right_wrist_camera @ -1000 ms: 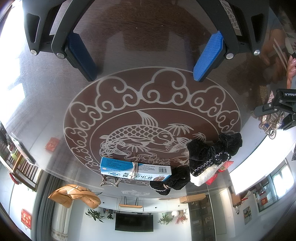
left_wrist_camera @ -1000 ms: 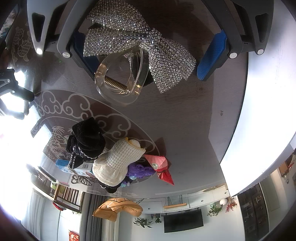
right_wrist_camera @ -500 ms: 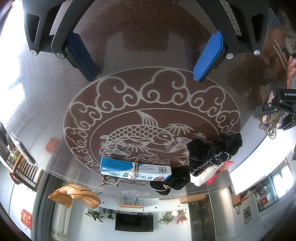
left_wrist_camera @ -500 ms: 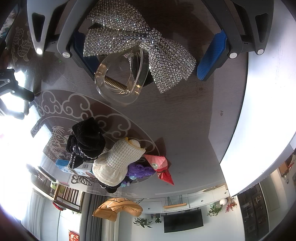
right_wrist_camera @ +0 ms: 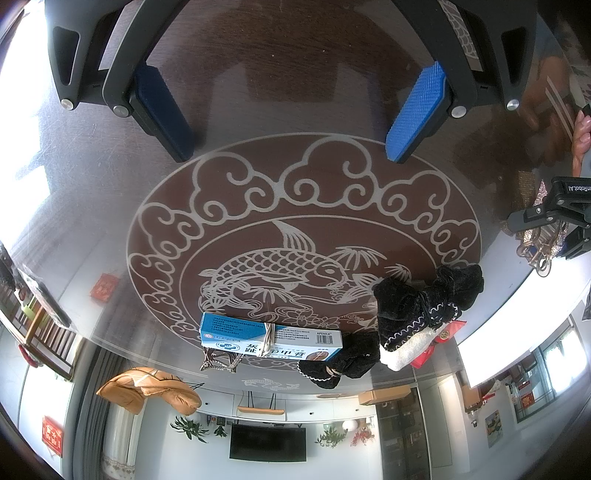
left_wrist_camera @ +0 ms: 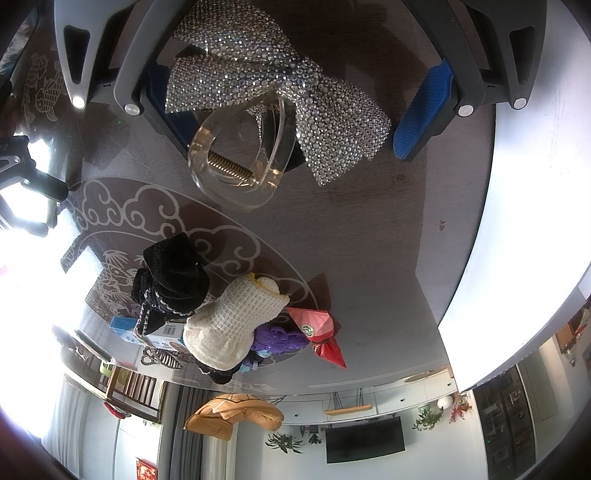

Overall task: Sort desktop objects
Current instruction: 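Lift the bow and acrylic clip with the left gripper, then grasp the black fuzzy gloves with the right gripper while the left holds the bow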

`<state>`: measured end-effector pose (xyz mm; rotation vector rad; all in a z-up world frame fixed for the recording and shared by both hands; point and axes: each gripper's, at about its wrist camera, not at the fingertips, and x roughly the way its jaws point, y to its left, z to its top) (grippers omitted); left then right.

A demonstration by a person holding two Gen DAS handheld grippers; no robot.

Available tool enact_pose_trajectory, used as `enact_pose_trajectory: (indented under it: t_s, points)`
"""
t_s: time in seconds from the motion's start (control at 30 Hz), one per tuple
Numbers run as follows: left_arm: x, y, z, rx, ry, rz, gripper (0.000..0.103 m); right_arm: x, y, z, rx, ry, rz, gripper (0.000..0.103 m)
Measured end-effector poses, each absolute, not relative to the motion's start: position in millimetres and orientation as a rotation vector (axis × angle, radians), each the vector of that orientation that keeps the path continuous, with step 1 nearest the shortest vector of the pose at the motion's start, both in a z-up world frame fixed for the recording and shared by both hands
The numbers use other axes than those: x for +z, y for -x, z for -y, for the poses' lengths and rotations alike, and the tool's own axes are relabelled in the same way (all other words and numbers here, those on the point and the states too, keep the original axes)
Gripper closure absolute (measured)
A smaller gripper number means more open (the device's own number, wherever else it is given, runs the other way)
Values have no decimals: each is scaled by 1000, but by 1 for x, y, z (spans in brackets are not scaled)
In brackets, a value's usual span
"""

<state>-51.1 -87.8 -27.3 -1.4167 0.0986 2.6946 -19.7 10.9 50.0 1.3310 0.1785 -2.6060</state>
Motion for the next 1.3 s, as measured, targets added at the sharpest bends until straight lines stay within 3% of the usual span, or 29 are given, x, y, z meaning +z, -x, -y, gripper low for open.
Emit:
enact_pose_trajectory:
  t_s: [0.17, 0.27, 0.33, 0.6, 0.63, 0.67, 0.7, 0.8, 1.07, 1.2, 1.3]
  points:
    - [-25, 51, 90, 2696, 1417, -97, 0, 52, 22, -12, -2591, -1333, -135, 0]
    - [-25, 51, 90, 2696, 1417, -95, 0, 66, 40, -12, -2424, -1312, 235, 0]
    - [-25, 51, 90, 2696, 1417, -96, 0, 78, 55, 7, -2379, -1267, 312, 0]
    - [-26, 48, 90, 2697, 1417, -96, 0, 66, 116, 115, -2377, -1344, -31, 0]
    - [-27, 49, 90, 2697, 1417, -96, 0, 63, 115, 116, -2386, -1345, -47, 5]
    - [-27, 49, 90, 2697, 1417, -96, 0, 63, 113, 115, -2393, -1344, -56, 24]
    - [-27, 49, 90, 2697, 1417, -96, 0, 64, 111, 113, -2397, -1330, -55, 30]
    - [-27, 49, 90, 2697, 1417, -95, 0, 66, 95, 99, -2395, -1293, -63, 34]
    - [-27, 48, 90, 2697, 1417, -95, 0, 64, 16, 30, -2402, -1241, -153, 31]
    - [-27, 48, 89, 2698, 1418, -95, 0, 60, -7, 2, -2445, -1241, -148, 4]
    - [-27, 48, 89, 2698, 1418, -97, 0, 57, -13, -10, -2457, -1240, -103, 3]
